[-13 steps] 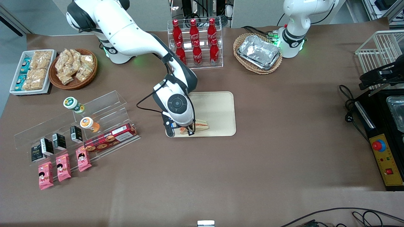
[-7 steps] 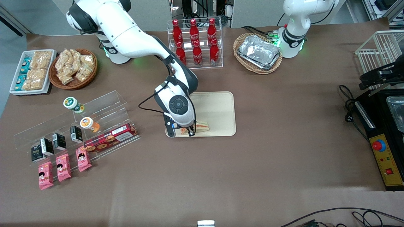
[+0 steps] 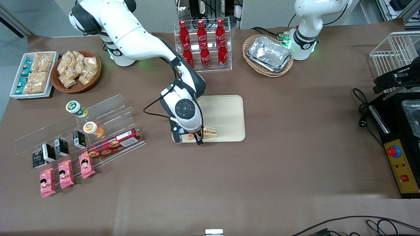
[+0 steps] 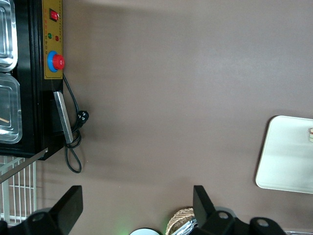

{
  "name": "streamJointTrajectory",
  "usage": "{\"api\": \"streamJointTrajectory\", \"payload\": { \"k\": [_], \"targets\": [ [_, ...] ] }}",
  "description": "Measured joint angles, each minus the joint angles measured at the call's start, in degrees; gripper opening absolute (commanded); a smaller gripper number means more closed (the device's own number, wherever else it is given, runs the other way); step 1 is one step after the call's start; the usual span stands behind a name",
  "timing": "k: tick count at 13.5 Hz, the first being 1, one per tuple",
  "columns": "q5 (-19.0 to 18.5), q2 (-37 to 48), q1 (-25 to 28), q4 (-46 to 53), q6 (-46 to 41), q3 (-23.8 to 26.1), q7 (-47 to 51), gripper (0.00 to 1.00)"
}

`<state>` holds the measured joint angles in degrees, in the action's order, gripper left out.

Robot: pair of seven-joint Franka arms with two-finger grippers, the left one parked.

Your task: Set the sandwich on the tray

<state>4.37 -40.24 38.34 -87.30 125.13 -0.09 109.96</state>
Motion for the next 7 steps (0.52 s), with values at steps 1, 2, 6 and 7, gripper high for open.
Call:
{"api": "streamJointTrajectory", "payload": {
  "k": [1, 2, 6, 7],
  "targets": [
    [-0.3, 0.3, -0.3, 0.2, -0.3, -0.2, -2.1, 1.0],
    [-0.5, 1.0, -1.1, 0.5, -1.2, -0.4, -5.3, 1.0],
    [-0.7, 6.6, -7.7, 1.0, -8.3, -0.9, -20.4, 1.0],
    [-0.7, 8.3, -9.8, 1.1, -10.4, -0.9, -24.7, 1.0]
  ]
}}
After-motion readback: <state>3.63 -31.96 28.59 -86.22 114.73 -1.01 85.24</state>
